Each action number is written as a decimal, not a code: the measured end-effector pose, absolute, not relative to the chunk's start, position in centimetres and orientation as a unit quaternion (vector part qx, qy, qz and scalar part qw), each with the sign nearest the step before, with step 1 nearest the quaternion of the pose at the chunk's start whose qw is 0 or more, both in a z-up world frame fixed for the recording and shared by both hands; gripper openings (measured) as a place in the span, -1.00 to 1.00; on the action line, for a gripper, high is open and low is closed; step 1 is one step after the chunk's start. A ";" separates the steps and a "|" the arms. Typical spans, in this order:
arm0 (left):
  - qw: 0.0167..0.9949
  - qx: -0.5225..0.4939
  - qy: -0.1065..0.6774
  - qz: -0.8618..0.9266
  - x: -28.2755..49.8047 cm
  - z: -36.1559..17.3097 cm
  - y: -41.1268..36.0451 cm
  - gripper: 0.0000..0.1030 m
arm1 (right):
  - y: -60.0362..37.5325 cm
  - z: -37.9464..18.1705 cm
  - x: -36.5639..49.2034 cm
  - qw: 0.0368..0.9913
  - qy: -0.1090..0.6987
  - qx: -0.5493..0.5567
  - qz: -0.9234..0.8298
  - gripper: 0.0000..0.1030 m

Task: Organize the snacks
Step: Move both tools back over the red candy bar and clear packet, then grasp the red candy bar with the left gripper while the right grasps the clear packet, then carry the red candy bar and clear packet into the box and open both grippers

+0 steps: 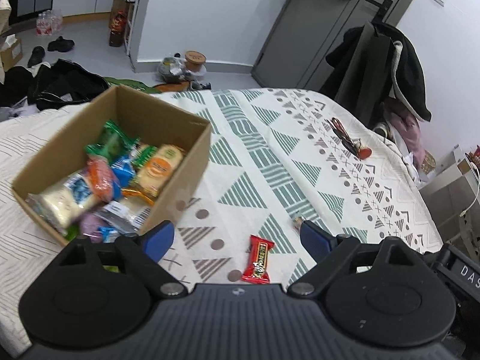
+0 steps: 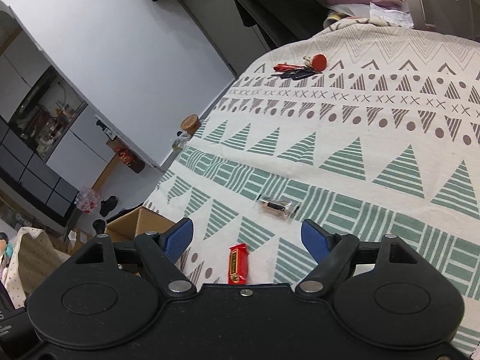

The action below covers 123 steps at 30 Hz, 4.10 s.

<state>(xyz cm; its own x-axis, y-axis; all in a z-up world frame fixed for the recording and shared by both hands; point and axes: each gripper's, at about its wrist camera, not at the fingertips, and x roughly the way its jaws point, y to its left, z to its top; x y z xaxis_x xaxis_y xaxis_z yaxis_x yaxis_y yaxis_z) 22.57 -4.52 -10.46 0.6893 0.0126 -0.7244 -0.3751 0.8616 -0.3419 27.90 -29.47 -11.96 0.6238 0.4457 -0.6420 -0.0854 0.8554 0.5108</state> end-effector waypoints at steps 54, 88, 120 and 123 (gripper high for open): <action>0.840 -0.271 0.458 0.104 32.1 -20.2 -4.7 -0.64 | -25.4 -20.1 38.3 0.863 0.451 0.179 0.140 0.18; 0.877 -0.245 0.396 0.123 27.8 -12.7 -3.7 -0.64 | -24.7 -16.0 34.3 0.863 0.427 0.190 0.193 -0.65; 0.874 -0.282 0.341 0.200 21.8 -8.3 6.7 -0.64 | -16.2 -10.9 29.2 0.858 0.378 0.172 0.303 -0.65; 0.871 -0.288 0.343 0.201 21.6 -8.8 7.5 -0.64 | -15.1 -10.8 28.9 0.854 0.379 0.170 0.313 -0.65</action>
<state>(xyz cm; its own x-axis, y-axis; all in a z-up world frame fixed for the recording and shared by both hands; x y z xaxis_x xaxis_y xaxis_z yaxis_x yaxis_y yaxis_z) 21.61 7.49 -8.77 0.6846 0.1522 -0.7128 -0.5473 0.7533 -0.3648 28.90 -15.08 -10.83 0.5173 0.6628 -0.5414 -0.4058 0.7469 0.5268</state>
